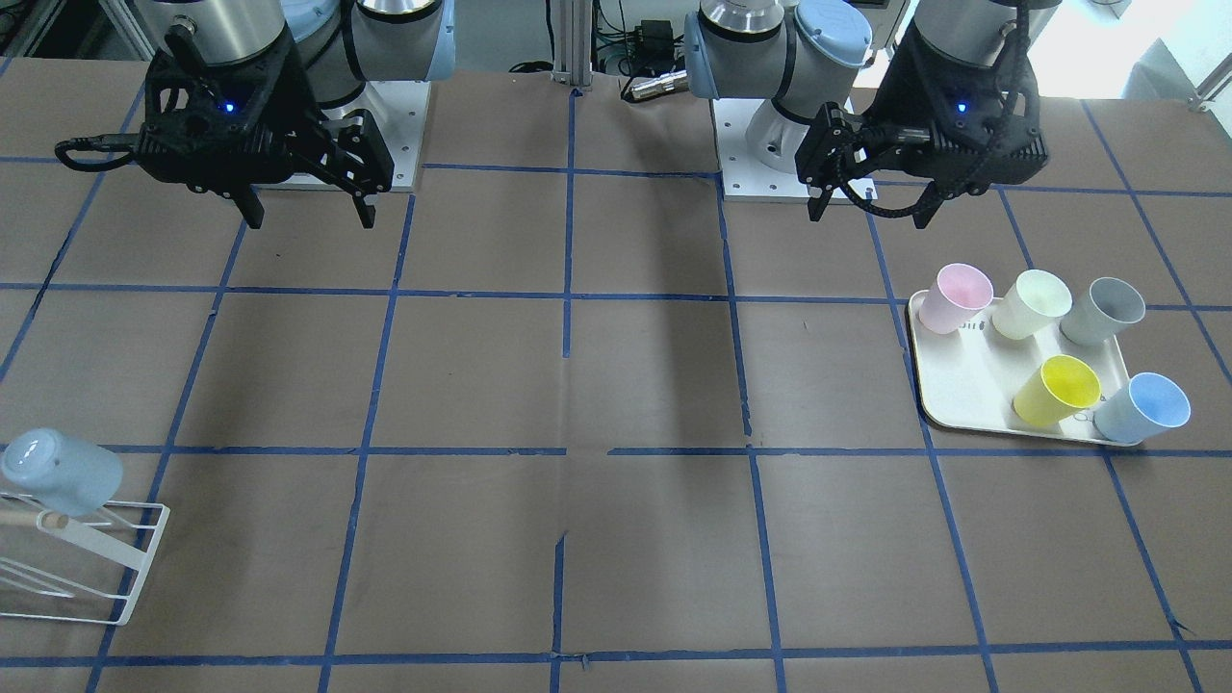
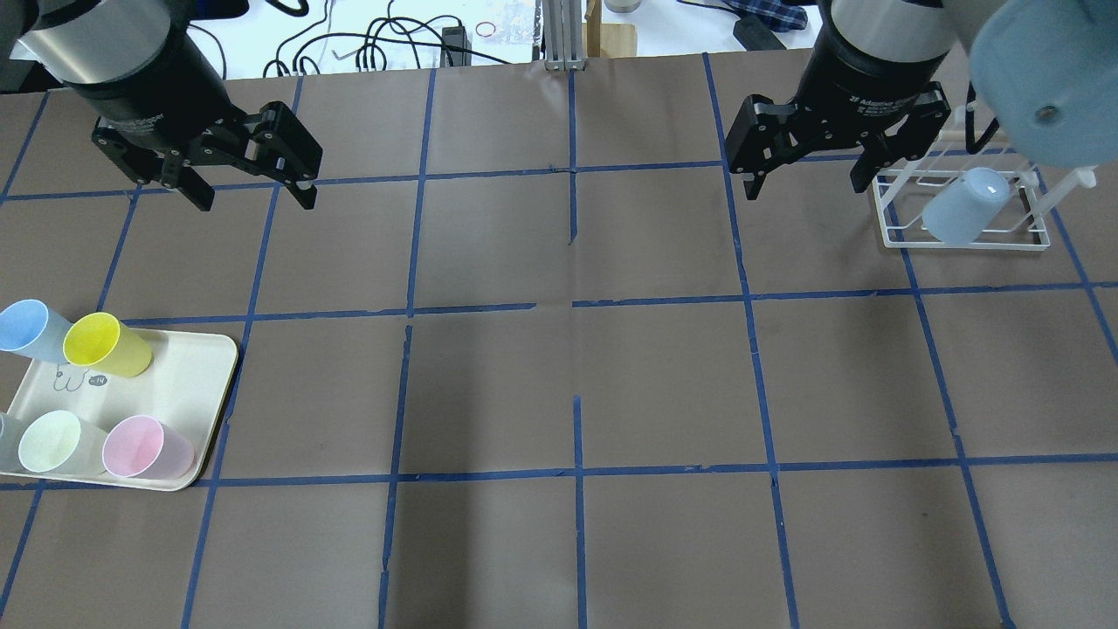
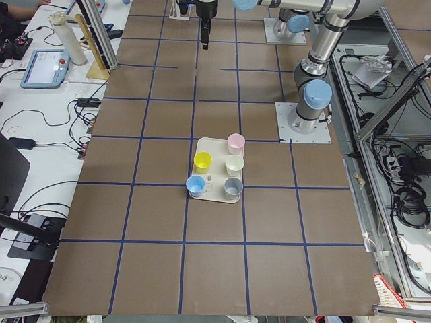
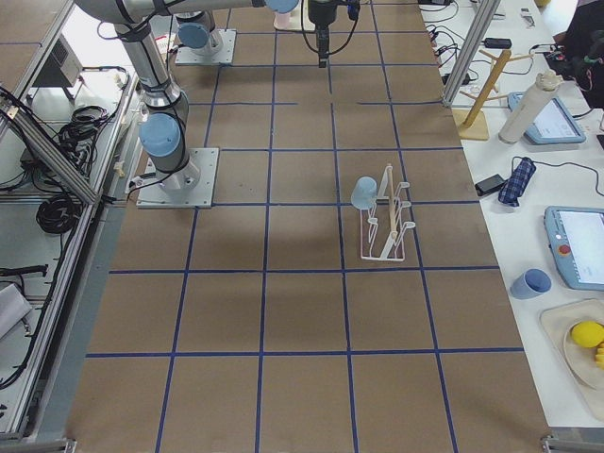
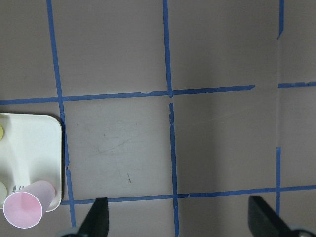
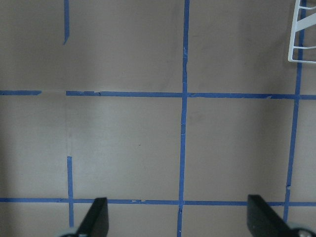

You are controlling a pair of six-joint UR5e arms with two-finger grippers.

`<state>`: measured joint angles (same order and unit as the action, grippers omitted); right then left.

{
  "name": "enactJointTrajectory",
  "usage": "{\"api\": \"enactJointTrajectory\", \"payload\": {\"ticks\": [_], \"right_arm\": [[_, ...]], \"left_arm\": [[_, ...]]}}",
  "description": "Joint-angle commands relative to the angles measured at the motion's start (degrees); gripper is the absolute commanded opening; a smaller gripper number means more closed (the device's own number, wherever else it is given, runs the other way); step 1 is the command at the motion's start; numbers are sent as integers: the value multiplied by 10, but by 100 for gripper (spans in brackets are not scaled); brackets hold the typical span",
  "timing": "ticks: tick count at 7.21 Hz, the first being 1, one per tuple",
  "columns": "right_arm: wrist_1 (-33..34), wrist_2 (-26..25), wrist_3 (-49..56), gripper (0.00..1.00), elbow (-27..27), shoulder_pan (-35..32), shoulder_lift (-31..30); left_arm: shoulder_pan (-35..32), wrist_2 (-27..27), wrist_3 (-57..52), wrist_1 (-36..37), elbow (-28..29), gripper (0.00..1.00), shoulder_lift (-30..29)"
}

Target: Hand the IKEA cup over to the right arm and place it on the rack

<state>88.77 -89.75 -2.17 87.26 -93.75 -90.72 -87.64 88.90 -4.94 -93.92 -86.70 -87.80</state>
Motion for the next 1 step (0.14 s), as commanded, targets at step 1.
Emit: {"api": "enactJointTrajectory", "payload": {"ticks": [1], "right_arm": [[2, 0, 0, 100, -2, 0, 1]], "left_arm": [[-14, -5, 3, 35, -20, 100, -6]]}}
